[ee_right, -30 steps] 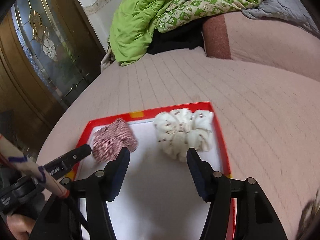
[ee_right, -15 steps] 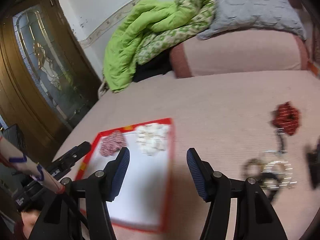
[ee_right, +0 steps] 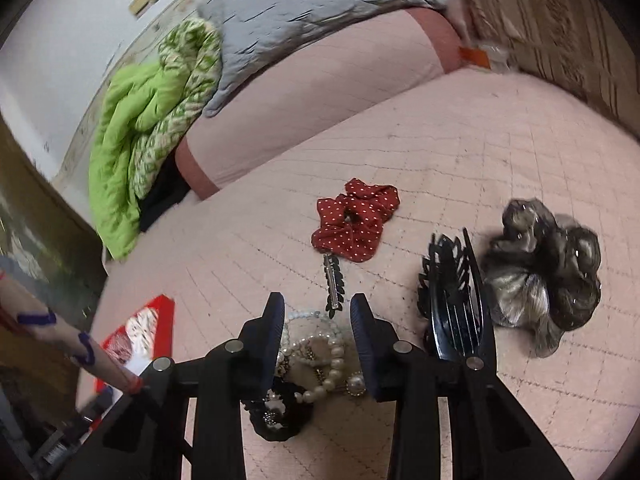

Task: Organize jewelry
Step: 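Grasp the black beaded hair tie with left tool while right grasps black toothed clip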

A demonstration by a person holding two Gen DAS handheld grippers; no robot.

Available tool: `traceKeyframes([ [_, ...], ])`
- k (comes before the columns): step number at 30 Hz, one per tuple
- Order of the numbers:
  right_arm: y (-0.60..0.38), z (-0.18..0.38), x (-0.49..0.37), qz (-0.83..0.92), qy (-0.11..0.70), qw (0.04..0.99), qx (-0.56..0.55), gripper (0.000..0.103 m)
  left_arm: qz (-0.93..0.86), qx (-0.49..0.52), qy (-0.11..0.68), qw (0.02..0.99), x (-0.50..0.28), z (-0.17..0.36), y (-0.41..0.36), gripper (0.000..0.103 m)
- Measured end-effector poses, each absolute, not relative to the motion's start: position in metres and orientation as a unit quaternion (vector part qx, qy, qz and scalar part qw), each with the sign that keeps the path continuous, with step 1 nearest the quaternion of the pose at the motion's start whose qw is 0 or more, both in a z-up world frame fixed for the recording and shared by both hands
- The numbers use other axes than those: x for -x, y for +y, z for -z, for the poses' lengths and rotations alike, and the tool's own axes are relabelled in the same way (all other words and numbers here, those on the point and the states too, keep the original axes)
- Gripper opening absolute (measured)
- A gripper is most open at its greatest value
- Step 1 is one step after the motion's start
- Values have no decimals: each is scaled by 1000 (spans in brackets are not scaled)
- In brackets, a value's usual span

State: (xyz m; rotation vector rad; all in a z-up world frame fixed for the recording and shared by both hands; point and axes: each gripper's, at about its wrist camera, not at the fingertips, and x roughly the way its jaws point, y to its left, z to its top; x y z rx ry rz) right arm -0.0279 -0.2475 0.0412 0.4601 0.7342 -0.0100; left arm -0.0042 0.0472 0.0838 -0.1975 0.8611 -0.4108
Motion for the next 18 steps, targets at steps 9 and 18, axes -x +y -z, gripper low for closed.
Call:
traceKeyframes([
  [9, -250, -45, 30, 3, 340, 906, -251, 37, 209, 35, 429, 878, 10, -75, 7, 60],
  [18, -257, -50, 39, 10, 327, 910, -255, 37, 282, -76, 433, 853, 14, -79, -53, 60],
])
